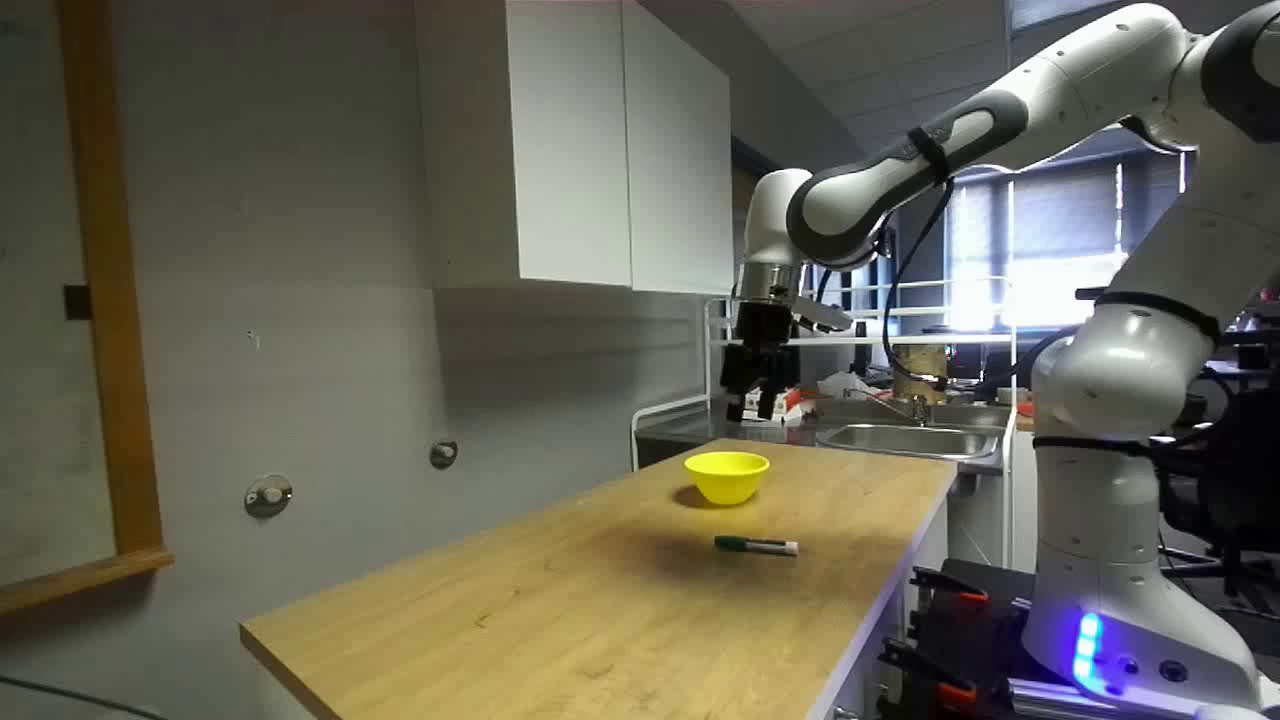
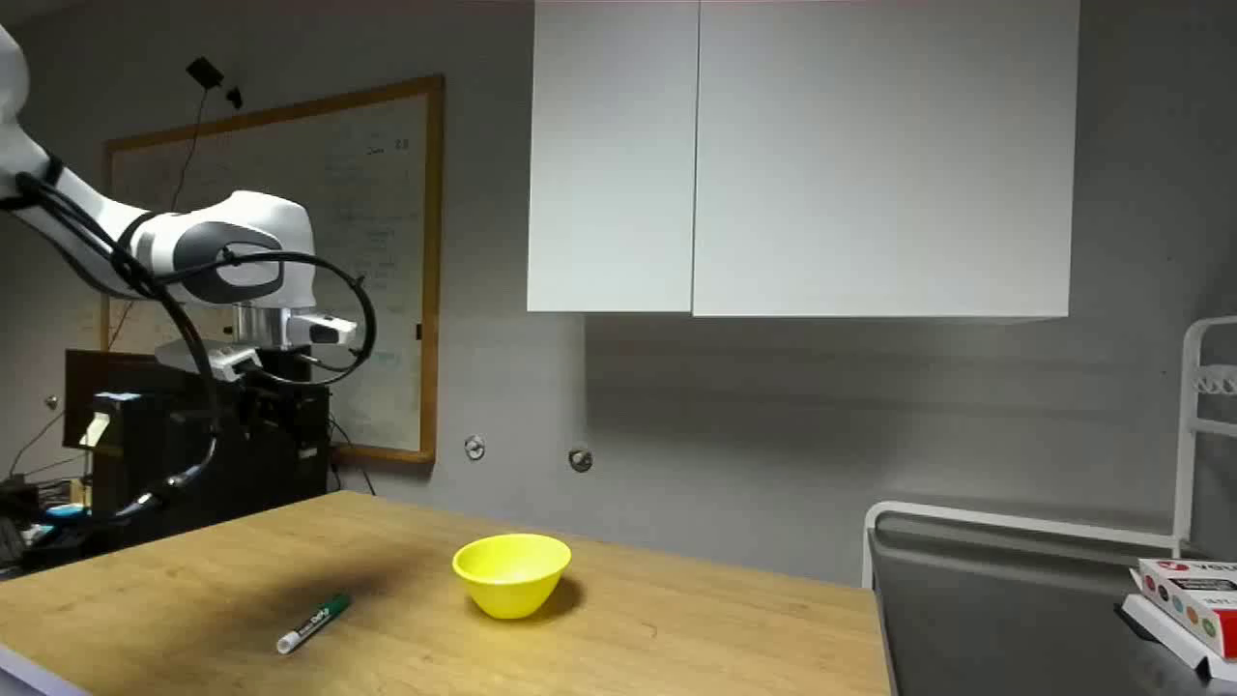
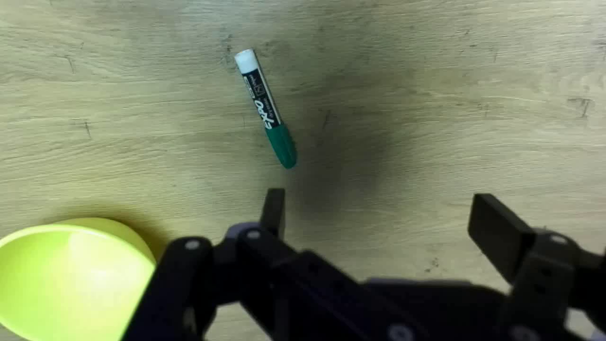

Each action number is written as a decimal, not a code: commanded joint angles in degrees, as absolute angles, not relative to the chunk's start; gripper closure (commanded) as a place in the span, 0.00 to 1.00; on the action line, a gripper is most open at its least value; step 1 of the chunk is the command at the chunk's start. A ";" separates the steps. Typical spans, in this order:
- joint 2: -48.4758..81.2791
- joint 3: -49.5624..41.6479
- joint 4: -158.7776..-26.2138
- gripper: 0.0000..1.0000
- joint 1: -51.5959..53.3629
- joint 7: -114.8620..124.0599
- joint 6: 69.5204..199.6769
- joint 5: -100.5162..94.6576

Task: Pick up the marker and put it in the cup

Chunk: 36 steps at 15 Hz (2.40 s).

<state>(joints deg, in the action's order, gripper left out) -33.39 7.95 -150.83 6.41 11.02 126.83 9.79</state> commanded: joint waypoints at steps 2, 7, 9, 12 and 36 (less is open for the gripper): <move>-33.40 7.87 -150.73 0.00 6.46 11.05 126.67 9.71; -33.40 7.87 -150.73 0.00 6.46 11.05 126.67 9.71; -33.40 7.87 -150.73 0.00 6.46 11.05 126.67 9.71; -32.58 7.59 -150.24 0.00 6.23 10.76 126.50 9.58; 0.43 5.87 -144.37 0.00 4.07 6.29 142.23 2.02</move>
<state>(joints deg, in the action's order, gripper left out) -1.61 6.19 -143.66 3.25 8.69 139.21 0.64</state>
